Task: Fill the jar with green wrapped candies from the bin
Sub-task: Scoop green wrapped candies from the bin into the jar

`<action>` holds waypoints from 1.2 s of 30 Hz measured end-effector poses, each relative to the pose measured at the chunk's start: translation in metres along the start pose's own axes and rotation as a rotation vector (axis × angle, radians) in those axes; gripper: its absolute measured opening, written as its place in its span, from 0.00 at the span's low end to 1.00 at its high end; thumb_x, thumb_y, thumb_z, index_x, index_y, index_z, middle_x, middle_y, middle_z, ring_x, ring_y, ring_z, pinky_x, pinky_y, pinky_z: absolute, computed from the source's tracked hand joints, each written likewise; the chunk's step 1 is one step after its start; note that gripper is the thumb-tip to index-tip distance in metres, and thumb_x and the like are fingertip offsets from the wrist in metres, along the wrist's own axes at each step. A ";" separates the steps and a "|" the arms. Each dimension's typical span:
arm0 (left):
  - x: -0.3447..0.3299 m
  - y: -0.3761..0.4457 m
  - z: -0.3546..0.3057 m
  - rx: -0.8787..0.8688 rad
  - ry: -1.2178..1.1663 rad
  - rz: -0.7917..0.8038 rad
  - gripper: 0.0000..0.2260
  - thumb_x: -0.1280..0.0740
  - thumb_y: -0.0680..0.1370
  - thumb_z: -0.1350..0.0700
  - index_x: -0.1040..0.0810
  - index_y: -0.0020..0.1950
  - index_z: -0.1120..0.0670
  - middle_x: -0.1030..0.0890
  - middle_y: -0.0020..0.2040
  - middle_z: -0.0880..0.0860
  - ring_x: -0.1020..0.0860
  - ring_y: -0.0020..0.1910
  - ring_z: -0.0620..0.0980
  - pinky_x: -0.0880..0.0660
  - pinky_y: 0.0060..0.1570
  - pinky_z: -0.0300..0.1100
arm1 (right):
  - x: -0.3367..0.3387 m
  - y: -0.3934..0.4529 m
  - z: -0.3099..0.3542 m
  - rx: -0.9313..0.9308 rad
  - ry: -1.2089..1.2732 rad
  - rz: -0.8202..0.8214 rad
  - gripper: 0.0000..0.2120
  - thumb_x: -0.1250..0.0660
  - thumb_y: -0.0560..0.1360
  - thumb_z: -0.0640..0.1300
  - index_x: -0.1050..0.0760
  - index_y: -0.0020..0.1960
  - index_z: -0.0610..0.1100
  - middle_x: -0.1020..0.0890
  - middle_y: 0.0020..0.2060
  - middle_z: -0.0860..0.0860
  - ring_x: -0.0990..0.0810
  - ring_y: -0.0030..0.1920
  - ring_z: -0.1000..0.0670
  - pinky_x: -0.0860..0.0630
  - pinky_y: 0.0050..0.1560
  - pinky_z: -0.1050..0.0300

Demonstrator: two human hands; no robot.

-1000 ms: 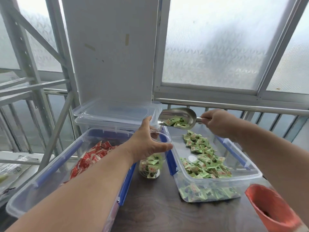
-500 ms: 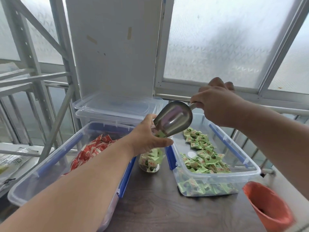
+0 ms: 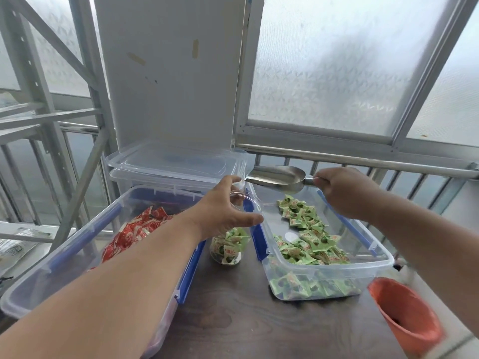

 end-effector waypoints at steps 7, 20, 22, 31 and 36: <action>-0.001 -0.002 -0.002 -0.002 -0.007 0.008 0.45 0.14 0.72 0.46 0.34 0.83 0.45 0.25 0.77 0.50 0.25 0.74 0.48 0.22 0.58 0.36 | -0.029 -0.021 -0.024 -0.121 0.012 0.108 0.14 0.37 0.84 0.52 0.19 0.47 0.46 0.19 0.36 0.49 0.22 0.37 0.49 0.28 0.38 0.55; -0.002 -0.003 -0.004 -0.009 -0.011 0.015 0.36 0.14 0.72 0.46 0.27 0.75 0.46 0.21 0.72 0.48 0.19 0.70 0.50 0.18 0.69 0.51 | -0.039 -0.032 -0.027 -0.063 -0.453 -0.082 0.15 0.41 0.80 0.36 0.21 0.62 0.44 0.26 0.42 0.48 0.18 0.42 0.42 0.24 0.35 0.51; -0.002 -0.003 -0.004 -0.008 -0.007 0.015 0.35 0.14 0.72 0.45 0.26 0.75 0.45 0.21 0.72 0.48 0.19 0.70 0.49 0.18 0.69 0.51 | -0.047 -0.030 -0.023 -0.039 -0.345 -0.027 0.16 0.41 0.79 0.34 0.19 0.59 0.46 0.25 0.43 0.48 0.20 0.40 0.43 0.19 0.38 0.49; -0.001 -0.001 -0.001 -0.013 0.004 0.027 0.37 0.14 0.71 0.42 0.27 0.76 0.45 0.21 0.73 0.49 0.19 0.70 0.49 0.18 0.70 0.54 | -0.025 -0.015 -0.014 -0.088 -0.178 0.001 0.07 0.33 0.80 0.48 0.17 0.49 0.47 0.19 0.42 0.46 0.19 0.40 0.44 0.17 0.44 0.49; -0.001 -0.001 -0.002 -0.007 -0.003 0.023 0.37 0.14 0.71 0.43 0.27 0.76 0.46 0.20 0.73 0.49 0.19 0.70 0.50 0.18 0.69 0.54 | -0.006 -0.011 -0.013 -0.087 -0.290 0.171 0.13 0.32 0.79 0.52 0.17 0.51 0.42 0.20 0.39 0.48 0.19 0.43 0.45 0.19 0.45 0.54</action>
Point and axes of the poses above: each hand's wrist, its own y-axis towards the middle knuckle, its own x-axis out of the back of the hand, z = x × y, the point moved 6 cm from there along y, towards the middle knuckle
